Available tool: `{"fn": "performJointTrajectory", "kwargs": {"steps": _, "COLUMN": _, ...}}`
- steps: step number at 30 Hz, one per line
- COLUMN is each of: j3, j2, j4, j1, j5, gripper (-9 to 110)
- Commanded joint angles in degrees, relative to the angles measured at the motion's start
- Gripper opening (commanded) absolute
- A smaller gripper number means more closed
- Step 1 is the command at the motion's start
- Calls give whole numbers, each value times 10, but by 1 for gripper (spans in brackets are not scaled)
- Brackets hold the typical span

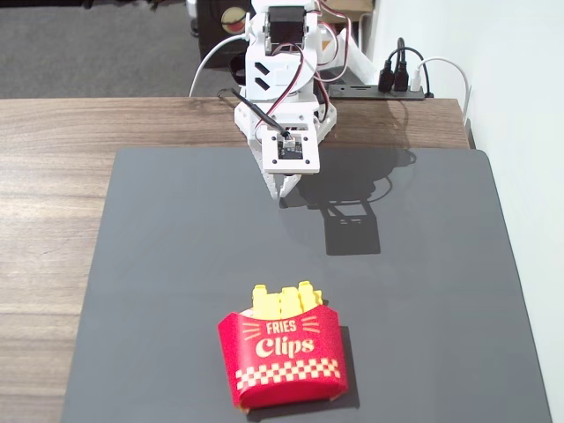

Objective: Grab a fry

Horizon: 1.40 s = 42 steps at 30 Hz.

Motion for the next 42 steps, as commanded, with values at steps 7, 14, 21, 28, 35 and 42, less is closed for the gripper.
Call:
{"fn": "performJointTrajectory", "kwargs": {"steps": 7, "j3": 3, "j2": 7, "j4": 16, "j1": 7, "j5": 18, "gripper": 1}}
{"fn": "performJointTrajectory", "kwargs": {"steps": 14, "j3": 3, "j2": -4, "j4": 11, "j1": 11, "j5": 18, "gripper": 1}}
{"fn": "performJointTrajectory", "kwargs": {"steps": 21, "j3": -13, "j2": -45, "j4": -4, "j1": 12, "j5": 9, "gripper": 1}}
{"fn": "performJointTrajectory", "kwargs": {"steps": 28, "j3": -92, "j2": -154, "j4": 3, "j1": 34, "j5": -10, "gripper": 1}}
{"fn": "performJointTrajectory", "kwargs": {"steps": 35, "j3": -190, "j2": -283, "j4": -34, "j1": 96, "j5": -92, "gripper": 0}}
{"fn": "performJointTrajectory", "kwargs": {"steps": 42, "j3": -311, "j2": -432, "j4": -69, "j1": 122, "j5": -134, "gripper": 0}}
